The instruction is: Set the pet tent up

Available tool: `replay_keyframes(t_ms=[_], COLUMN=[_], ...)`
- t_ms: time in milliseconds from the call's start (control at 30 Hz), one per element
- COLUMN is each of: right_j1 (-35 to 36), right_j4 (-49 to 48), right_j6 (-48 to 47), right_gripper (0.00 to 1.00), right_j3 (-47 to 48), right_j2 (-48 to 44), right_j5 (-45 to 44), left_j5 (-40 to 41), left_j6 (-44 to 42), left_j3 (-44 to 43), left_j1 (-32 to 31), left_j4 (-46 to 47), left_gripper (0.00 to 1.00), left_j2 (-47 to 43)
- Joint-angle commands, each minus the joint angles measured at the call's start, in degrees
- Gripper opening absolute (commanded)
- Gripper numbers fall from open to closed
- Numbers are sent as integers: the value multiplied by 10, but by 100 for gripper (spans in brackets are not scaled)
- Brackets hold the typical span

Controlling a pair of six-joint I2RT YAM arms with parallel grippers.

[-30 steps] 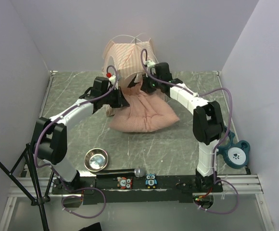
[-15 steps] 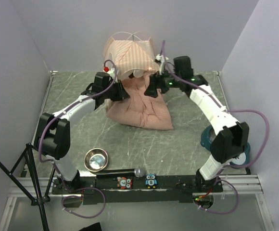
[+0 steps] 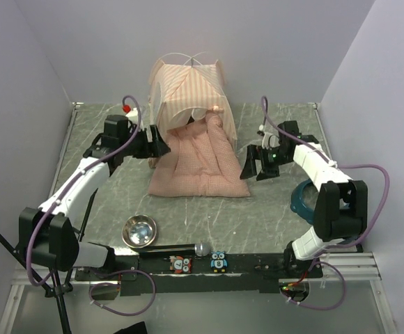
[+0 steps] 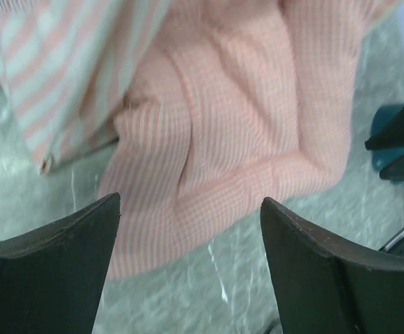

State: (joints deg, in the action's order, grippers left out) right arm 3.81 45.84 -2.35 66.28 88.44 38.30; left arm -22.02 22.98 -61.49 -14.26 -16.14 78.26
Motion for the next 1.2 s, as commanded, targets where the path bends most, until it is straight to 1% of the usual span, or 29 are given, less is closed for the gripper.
replay_keyframes(t_ms=[0, 33, 67, 100, 167, 200, 233, 300, 367, 400, 433, 467, 500, 533, 567, 600, 633, 667, 700, 767, 800, 867, 933, 1000, 1067, 1167], right_j1=[5, 7, 12, 19, 32, 37, 40, 43, 47, 49, 53, 57, 60, 63, 66, 70, 73, 79, 84, 102, 114, 144, 168, 186, 190, 190], right_j4=[-38, -50, -62, -77, -106, -116, -124, -145, -159, -159, -156, -157, -161, -166, -169, -167, -161, -155, -154, -177, -193, -207, -209, -206, -225, -267], right_j6=[23, 23, 23, 39, 45, 50, 53, 66, 76, 79, 81, 85, 88, 89, 89, 87, 87, 85, 85, 92, 96, 88, 82, 70, 68, 66], right_gripper=[96, 96, 95, 95, 93, 90, 86, 73, 56, 52, 50, 47, 39, 26, 17, 6, 0, 0, 0, 0, 0, 0, 0, 0, 0, 0], right_j3=[-34, -47, -56, -70, -90, -92, -92, -93, -88, -80, -71, -64, -59, -54, -49, -37, -23, -10, 2, 21, 31, 74, 126, 185, 227, 273], right_j2=[13, 13, 9, 5, 3, 7, 14, 23, 34, 39, 43, 45, 41, 38, 35, 31, 29, 21, 9, -26, -38, -47, -31, 7, 48, 105], right_j5=[28, 35, 38, 30, 20, 19, 21, 28, 42, 48, 52, 55, 57, 58, 60, 59, 61, 64, 61, 52, 40, -3, -51, -110, -174, -221], left_j5=[20, 14, 11, 12, 22, 22, 15, -6, -12, -18, -20, -15, -15, -18, -18, -29, -48, -59, -71, -91, -88, -59, -33, 0, 33, 72], left_j6=[-67, -74, -79, -75, -61, -54, -46, -30, -15, -13, -11, -12, -12, -13, -14, -18, -21, -16, -8, 7, 10, 8, 25, 29, 22, 11], left_j3=[22, 20, 23, 34, 51, 65, 75, 104, 122, 124, 125, 121, 118, 114, 108, 101, 96, 94, 94, 84, 69, 37, 13, -19, -56, -94], left_j1=[-4, -5, -5, -5, -5, -5, -4, -5, -5, -5, -9, -13, -17, -18, -18, -18, -19, -19, -21, -31, -44, -70, -83, -91, -93, -90], left_j4=[-69, -87, -98, -105, -115, -117, -108, -69, -33, -18, -8, 0, 6, 13, 17, 24, 39, 57, 81, 120, 118, 110, 124, 125, 125, 153], left_gripper=[85, 86, 90, 91, 92, 91, 91, 90, 87, 86, 84, 82, 78, 74, 63, 50, 27, 9, 1, 1, 1, 1, 1, 1, 1, 1], left_j2=[-10, -6, -1, 2, 14, 20, 27, 34, 45, 57, 70, 79, 91, 98, 102, 97, 80, 54, 25, -19, -32, -43, -36, -4, 42, 100])
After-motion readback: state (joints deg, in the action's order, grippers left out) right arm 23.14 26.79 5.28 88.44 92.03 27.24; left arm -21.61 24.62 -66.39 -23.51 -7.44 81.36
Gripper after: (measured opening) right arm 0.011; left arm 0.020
